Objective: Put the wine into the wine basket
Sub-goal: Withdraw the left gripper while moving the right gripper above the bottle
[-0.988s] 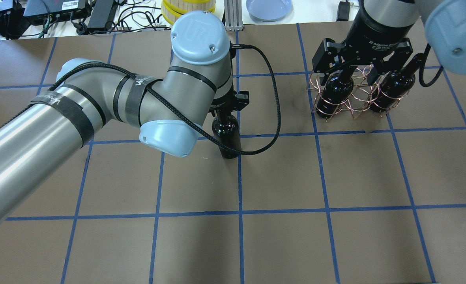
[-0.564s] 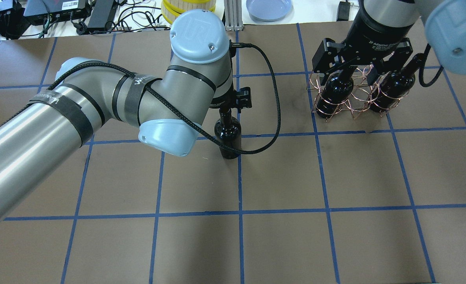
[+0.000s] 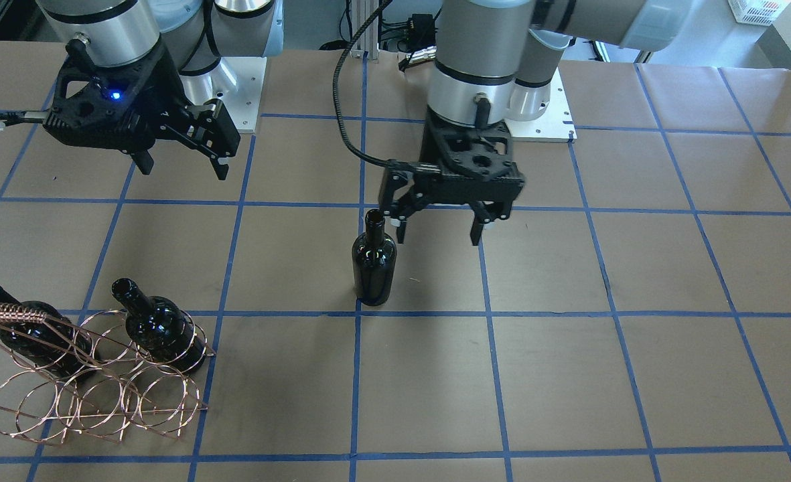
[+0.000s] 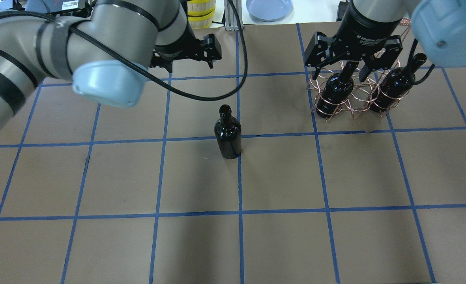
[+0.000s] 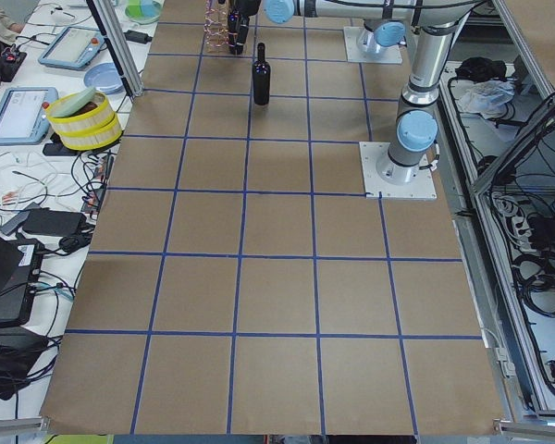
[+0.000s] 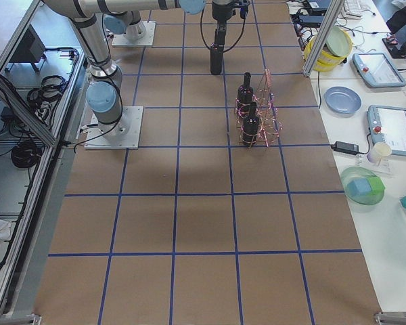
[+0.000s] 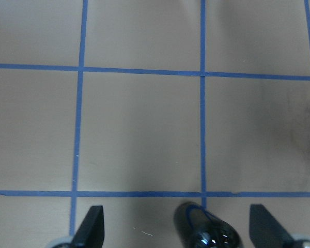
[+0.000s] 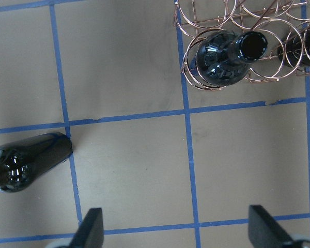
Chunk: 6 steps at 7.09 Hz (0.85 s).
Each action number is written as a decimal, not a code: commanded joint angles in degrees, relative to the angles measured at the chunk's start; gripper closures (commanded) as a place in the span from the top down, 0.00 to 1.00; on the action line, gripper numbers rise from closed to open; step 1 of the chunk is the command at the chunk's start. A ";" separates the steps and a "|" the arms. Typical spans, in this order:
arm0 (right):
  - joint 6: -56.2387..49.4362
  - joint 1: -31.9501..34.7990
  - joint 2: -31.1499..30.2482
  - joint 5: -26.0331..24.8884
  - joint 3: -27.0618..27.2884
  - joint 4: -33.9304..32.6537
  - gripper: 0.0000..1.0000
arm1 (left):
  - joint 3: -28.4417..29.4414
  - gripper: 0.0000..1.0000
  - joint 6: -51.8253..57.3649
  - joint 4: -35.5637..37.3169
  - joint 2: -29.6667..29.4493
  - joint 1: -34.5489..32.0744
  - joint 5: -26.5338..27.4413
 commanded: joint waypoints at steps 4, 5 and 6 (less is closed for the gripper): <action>21.18 20.05 11.25 -4.88 -8.40 -2.07 1.00 | 2.00 1.00 9.43 -23.04 7.26 8.96 -2.11; 23.21 21.29 13.00 -4.88 -8.41 -2.94 1.00 | 1.91 1.00 9.51 -23.04 7.79 9.65 -1.85; 22.79 22.09 14.84 -4.97 -8.32 -3.30 1.00 | 1.91 1.00 9.52 -22.96 8.32 10.01 0.68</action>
